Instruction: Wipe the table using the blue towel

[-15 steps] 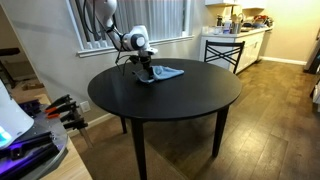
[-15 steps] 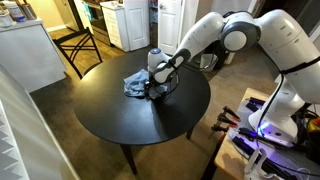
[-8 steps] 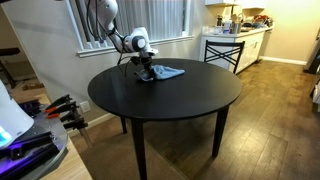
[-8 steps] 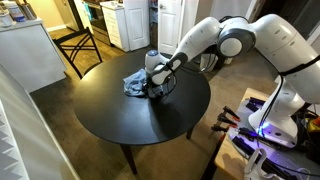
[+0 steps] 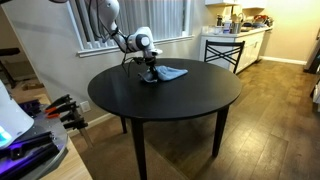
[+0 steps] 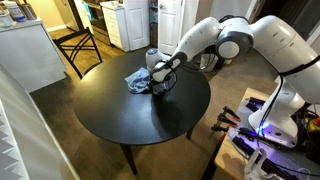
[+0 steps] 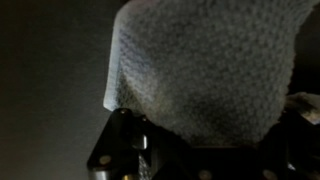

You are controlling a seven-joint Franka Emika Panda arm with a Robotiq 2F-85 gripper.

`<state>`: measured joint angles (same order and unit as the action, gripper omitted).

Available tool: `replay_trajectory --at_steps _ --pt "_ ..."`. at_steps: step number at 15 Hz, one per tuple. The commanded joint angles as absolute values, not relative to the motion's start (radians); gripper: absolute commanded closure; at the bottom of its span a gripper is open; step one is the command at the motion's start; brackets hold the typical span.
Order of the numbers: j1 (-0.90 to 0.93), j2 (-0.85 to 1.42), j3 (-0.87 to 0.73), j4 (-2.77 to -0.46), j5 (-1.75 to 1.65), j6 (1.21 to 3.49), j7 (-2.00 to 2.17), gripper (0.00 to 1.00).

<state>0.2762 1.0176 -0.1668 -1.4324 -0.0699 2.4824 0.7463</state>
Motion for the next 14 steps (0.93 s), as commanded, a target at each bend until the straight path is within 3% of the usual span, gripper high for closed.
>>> replay_trajectory --at_steps 1,7,14 --pt "0.293 0.98 -0.257 -1.512 -0.083 2.421 0.867 0.99" --pt "0.299 0.978 -0.35 -1.53 -0.128 2.287 1.064 0.99" --pt "0.244 0.997 -0.316 -1.456 -0.126 2.029 1.247 0.98"
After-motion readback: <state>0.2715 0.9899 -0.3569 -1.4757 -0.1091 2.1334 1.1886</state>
